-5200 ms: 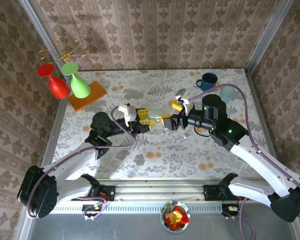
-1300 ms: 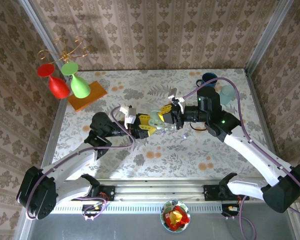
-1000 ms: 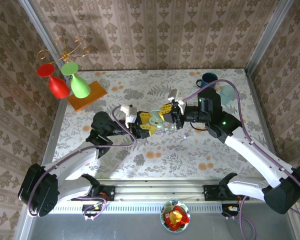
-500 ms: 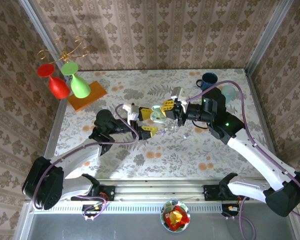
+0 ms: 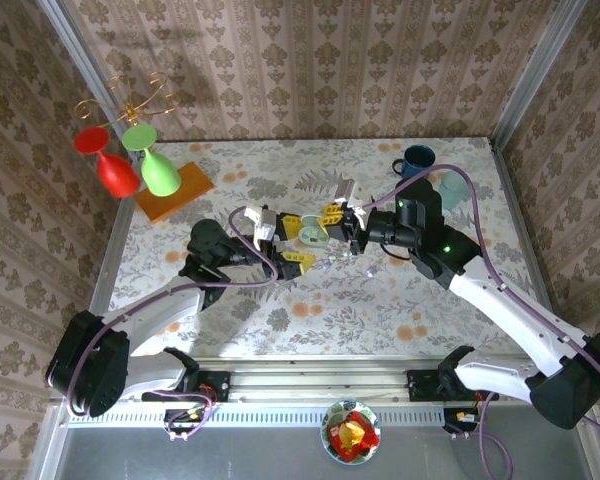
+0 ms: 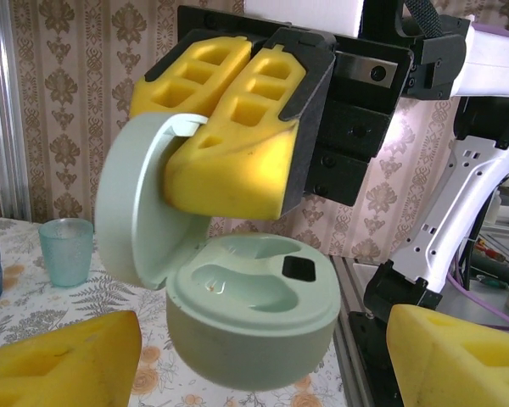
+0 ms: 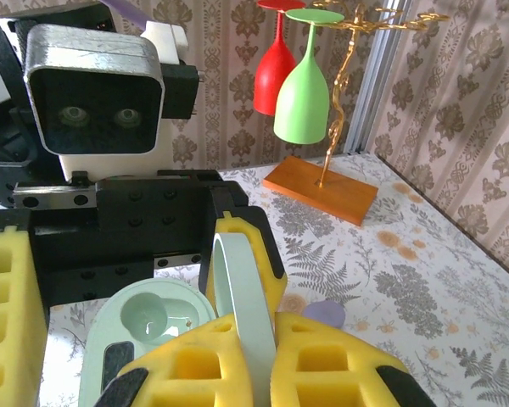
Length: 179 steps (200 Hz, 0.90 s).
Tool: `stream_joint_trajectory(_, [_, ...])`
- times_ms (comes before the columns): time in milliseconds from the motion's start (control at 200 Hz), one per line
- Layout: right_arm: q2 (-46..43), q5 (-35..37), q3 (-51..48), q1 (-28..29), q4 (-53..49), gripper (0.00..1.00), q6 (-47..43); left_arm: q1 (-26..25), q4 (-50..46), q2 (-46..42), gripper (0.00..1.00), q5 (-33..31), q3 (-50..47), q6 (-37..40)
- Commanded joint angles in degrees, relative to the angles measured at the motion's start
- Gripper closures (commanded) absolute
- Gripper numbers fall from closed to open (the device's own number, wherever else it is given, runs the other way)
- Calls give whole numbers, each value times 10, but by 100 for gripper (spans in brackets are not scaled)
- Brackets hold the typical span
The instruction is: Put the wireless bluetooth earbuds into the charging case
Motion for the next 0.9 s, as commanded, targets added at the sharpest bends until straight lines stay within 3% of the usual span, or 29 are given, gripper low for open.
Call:
stream_joint_trajectory(0, [3, 4, -1, 5, 13, 100, -8, 4, 20, 2, 29, 11, 19, -13])
stream_joint_trajectory(165, [3, -1, 0, 6, 12, 100, -6, 4, 17, -2, 37, 11, 18, -15])
stream_joint_trajectory(525, [9, -9, 9, 13, 0, 100, -12, 4, 5, -17, 37, 11, 16, -12])
stream_joint_trajectory(890, [14, -18, 15, 15, -3, 100, -9, 3, -2, -30, 54, 10, 9, -10])
